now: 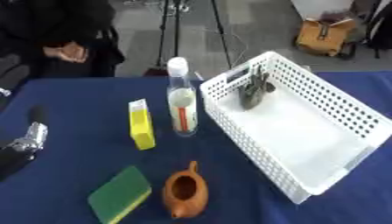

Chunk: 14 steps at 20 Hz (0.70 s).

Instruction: Pick up objects on the table and place them in the box.

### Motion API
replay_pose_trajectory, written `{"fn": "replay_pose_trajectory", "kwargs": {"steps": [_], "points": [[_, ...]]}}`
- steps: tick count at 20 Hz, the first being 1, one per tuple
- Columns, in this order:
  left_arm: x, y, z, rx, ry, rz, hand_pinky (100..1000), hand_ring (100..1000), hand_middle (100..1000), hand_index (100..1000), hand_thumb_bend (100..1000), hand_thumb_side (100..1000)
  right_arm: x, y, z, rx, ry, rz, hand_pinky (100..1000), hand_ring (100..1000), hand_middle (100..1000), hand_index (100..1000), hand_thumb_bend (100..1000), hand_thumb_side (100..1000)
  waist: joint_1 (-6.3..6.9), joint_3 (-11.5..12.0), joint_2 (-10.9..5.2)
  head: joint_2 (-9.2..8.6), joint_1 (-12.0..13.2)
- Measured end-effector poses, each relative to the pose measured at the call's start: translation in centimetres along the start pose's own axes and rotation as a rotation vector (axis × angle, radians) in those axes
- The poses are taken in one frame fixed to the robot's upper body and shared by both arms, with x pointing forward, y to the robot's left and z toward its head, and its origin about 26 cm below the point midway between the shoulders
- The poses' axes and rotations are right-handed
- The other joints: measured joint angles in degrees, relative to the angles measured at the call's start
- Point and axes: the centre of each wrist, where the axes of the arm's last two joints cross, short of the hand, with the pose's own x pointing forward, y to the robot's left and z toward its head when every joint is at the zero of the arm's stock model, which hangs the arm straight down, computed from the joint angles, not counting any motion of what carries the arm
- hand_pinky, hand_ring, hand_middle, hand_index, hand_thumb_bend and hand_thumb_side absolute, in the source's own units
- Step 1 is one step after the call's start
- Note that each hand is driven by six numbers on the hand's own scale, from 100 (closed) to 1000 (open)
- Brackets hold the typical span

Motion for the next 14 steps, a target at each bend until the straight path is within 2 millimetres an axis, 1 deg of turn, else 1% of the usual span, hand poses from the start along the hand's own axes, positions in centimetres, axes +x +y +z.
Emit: {"fn": "replay_pose_trajectory", "kwargs": {"steps": [2,6,7,8,9,10,11,12,14], "points": [[0.3,-0.1,-0.1,-0.044,-0.012,0.0,1000,1000,1000,1000,104,1000,0.0,0.0,0.0,0.004,-0.001,-0.001,671,624,592,667,100,639,0.17,-0.02,-0.01,0.19,-0.14],[1.2,-0.2,-0.6,-0.107,-0.032,0.025,1000,1000,1000,1000,103,1000,0.1,0.1,0.1,0.009,-0.004,-0.005,670,622,587,661,100,632,0.25,-0.28,-0.01,0.19,-0.21],[1.4,-0.2,-0.8,-0.141,-0.048,0.028,1000,1000,1000,1000,124,1000,0.1,0.1,0.1,0.01,-0.005,-0.006,670,621,585,659,100,631,0.25,-0.38,-0.01,0.15,-0.25],[1.7,-0.2,-0.9,-0.178,-0.066,0.028,1000,1000,1000,1000,124,1000,0.1,0.1,0.1,0.011,-0.005,-0.006,670,621,585,659,100,631,0.28,-0.49,-0.01,0.07,-0.35],[1.9,-0.2,-1.1,-0.214,-0.083,0.028,1000,1000,1000,1000,154,1000,0.1,0.1,0.1,0.012,-0.005,-0.006,669,621,585,659,100,630,0.31,-0.53,-0.01,-0.08,-0.43],[2.1,-0.2,-1.2,-0.248,-0.097,0.029,1000,1000,1000,1000,154,1000,0.1,0.1,0.1,0.013,-0.006,-0.006,669,621,585,659,100,630,0.36,-0.53,-0.01,-0.12,-0.51],[2.2,-0.1,-1.4,-0.277,-0.109,0.029,1000,1000,1000,1000,397,1000,0.1,0.1,0.1,0.013,-0.006,-0.005,668,619,583,656,100,629,0.41,-0.53,-0.01,-0.13,-0.6],[2.3,-0.2,-1.4,-0.308,-0.116,0.039,1000,1000,1000,1000,492,1000,0.1,0.1,0.1,0.014,-0.006,-0.005,668,619,582,654,100,628,0.5,-0.54,-0.01,-0.15,-0.63],[2.6,-0.4,-1.3,-0.398,-0.117,0.094,1000,1000,1000,1000,531,1000,0.1,0.1,0.1,0.015,-0.005,-0.005,667,618,579,652,100,626,0.69,-0.61,-0.01,-0.24,-0.67]]}}
